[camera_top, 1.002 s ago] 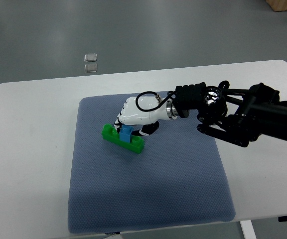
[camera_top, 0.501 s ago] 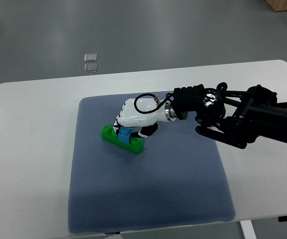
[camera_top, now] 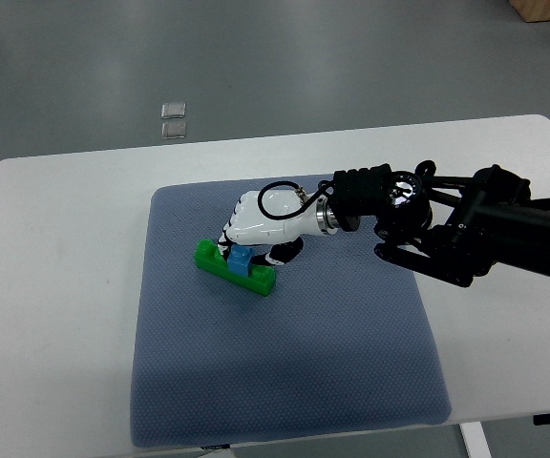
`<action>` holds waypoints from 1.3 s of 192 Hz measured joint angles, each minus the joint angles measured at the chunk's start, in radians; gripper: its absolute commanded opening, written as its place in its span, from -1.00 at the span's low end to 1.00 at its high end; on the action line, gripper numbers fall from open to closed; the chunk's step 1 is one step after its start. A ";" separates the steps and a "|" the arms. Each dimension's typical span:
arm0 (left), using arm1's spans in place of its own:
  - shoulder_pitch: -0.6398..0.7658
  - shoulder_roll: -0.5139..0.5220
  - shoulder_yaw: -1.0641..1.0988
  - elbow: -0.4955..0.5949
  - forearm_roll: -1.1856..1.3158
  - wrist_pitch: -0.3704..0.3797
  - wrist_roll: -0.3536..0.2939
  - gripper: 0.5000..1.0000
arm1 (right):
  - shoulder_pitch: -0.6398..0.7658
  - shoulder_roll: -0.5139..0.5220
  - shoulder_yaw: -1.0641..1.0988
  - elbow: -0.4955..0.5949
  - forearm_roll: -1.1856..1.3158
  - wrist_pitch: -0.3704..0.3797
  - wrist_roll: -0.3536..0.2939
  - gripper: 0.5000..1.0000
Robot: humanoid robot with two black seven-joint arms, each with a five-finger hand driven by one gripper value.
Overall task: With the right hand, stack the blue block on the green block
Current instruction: 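Lower the blue block onto the green block's studs and press, then open the right hand and lift it off the blue block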
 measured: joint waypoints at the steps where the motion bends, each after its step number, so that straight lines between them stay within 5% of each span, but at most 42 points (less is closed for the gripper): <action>1: 0.000 0.000 0.000 0.000 0.000 0.000 0.000 1.00 | 0.000 0.000 0.000 0.000 0.000 0.000 0.000 -0.53; 18: 0.000 0.000 0.000 0.000 0.000 0.000 0.000 1.00 | 0.002 -0.001 0.001 -0.001 0.005 0.000 0.000 0.07; 62: 0.000 0.000 0.000 0.000 0.000 0.000 0.001 1.00 | 0.005 -0.005 0.006 0.000 0.015 0.000 0.001 0.56; 249: 0.000 0.000 0.000 0.000 0.000 0.000 0.000 1.00 | 0.054 -0.059 0.017 0.014 0.023 0.010 0.013 0.65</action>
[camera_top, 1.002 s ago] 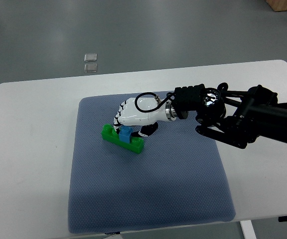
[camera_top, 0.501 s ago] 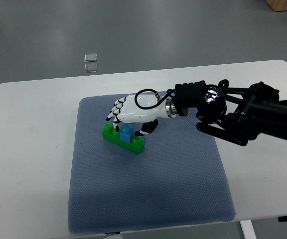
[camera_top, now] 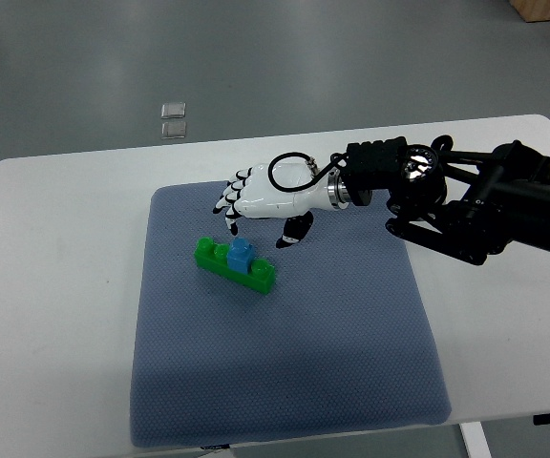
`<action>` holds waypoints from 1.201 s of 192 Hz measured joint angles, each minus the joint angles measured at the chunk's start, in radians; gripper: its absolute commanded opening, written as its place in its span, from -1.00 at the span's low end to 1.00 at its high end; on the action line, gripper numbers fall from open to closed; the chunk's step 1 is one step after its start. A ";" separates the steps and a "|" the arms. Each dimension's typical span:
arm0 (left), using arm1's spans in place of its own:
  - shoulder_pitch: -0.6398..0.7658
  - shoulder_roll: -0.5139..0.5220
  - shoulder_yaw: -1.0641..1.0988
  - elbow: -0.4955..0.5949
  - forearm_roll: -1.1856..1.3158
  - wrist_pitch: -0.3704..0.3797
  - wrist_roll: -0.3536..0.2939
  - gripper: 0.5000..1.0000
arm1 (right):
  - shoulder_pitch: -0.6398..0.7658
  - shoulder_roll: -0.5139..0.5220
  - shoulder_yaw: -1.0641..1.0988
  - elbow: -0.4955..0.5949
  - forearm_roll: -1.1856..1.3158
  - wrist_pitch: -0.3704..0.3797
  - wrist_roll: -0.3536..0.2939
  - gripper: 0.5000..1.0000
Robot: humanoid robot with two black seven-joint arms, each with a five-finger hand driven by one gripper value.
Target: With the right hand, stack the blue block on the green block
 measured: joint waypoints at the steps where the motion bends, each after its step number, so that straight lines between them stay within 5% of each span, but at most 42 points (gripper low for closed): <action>1: 0.000 0.000 0.000 0.000 0.000 0.000 0.000 1.00 | 0.000 -0.001 0.000 0.000 0.000 0.000 0.000 0.65; 103: 0.000 0.000 0.000 0.000 0.000 0.000 0.001 1.00 | 0.038 -0.067 0.040 -0.007 0.083 -0.002 -0.001 0.65; 230: 0.000 0.000 0.000 0.000 0.000 0.000 0.000 1.00 | -0.090 -0.104 0.220 -0.129 1.199 -0.008 -0.011 0.65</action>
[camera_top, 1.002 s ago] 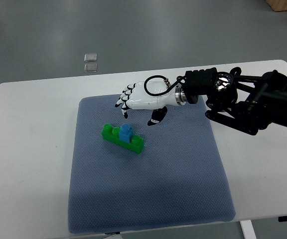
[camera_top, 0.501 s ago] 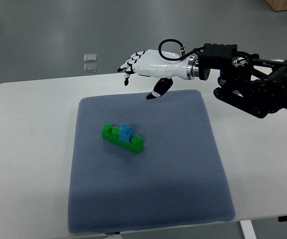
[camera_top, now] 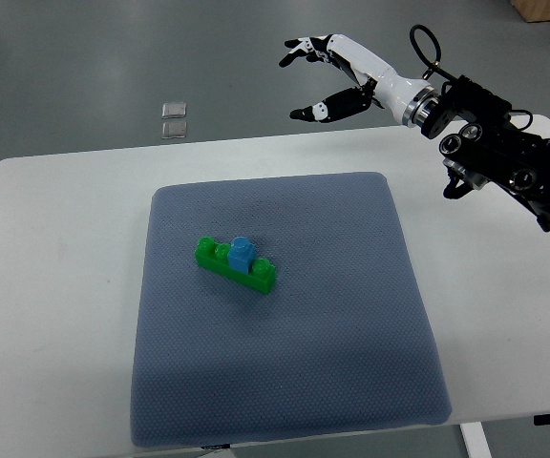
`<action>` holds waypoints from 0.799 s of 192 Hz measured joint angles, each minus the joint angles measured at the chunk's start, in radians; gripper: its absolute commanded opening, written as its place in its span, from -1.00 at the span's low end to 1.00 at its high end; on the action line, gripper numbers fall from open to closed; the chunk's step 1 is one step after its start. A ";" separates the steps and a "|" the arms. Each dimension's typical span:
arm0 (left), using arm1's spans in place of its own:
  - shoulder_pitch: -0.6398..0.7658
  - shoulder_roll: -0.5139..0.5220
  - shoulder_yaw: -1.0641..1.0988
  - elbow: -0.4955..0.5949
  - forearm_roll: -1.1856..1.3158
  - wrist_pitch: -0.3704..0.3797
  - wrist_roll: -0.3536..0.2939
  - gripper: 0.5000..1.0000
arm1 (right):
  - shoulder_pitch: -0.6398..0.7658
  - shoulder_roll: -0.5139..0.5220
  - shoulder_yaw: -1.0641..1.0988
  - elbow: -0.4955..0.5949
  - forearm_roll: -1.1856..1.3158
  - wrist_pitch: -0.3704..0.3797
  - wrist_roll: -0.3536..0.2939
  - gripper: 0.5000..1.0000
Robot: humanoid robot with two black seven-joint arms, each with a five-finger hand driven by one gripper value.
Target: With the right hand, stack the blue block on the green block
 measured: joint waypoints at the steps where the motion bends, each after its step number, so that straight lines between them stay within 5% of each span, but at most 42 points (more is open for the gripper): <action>1: 0.000 0.000 0.000 0.000 0.000 0.000 0.000 1.00 | -0.001 0.000 0.001 -0.001 0.007 0.000 0.000 0.65; 153: 0.000 0.000 0.000 0.000 0.000 0.000 0.000 1.00 | -0.191 0.080 0.158 -0.099 0.867 0.015 -0.064 0.65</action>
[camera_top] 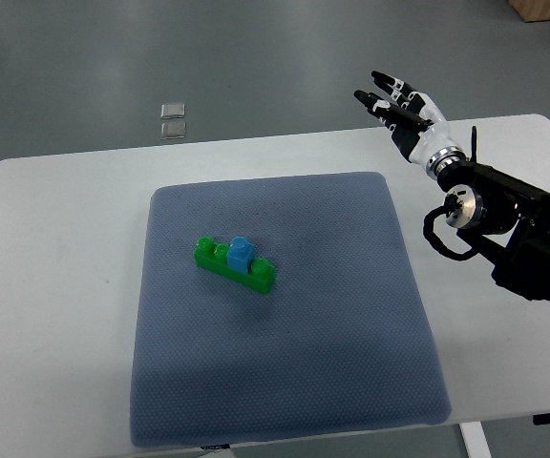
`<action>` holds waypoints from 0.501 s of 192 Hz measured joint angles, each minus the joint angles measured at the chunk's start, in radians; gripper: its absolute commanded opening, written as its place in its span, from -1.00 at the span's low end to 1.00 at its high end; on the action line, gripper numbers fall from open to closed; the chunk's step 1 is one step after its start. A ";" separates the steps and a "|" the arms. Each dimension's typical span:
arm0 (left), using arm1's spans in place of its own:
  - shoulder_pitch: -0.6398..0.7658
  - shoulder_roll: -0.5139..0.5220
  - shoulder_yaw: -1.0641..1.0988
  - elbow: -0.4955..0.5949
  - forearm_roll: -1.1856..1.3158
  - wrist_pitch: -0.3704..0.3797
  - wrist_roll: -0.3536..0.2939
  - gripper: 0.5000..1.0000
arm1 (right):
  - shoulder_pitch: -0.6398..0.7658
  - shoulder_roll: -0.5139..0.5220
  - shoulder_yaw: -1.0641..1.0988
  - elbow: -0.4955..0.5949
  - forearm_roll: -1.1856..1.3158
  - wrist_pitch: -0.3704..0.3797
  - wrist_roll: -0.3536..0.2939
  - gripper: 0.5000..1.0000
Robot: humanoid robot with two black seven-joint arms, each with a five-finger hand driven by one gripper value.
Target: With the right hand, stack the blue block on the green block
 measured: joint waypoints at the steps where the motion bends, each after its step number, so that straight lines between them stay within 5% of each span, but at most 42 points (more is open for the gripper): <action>1: 0.000 0.000 0.000 0.000 0.000 0.000 0.000 1.00 | 0.000 0.000 0.000 0.000 0.004 0.001 0.000 0.65; 53: 0.000 0.000 0.000 0.000 0.000 0.000 0.000 1.00 | -0.040 0.010 0.003 -0.046 0.037 0.135 0.003 0.65; 96: 0.000 0.000 0.000 0.000 0.000 0.000 0.000 1.00 | -0.060 0.030 0.003 -0.084 0.034 0.149 0.009 0.65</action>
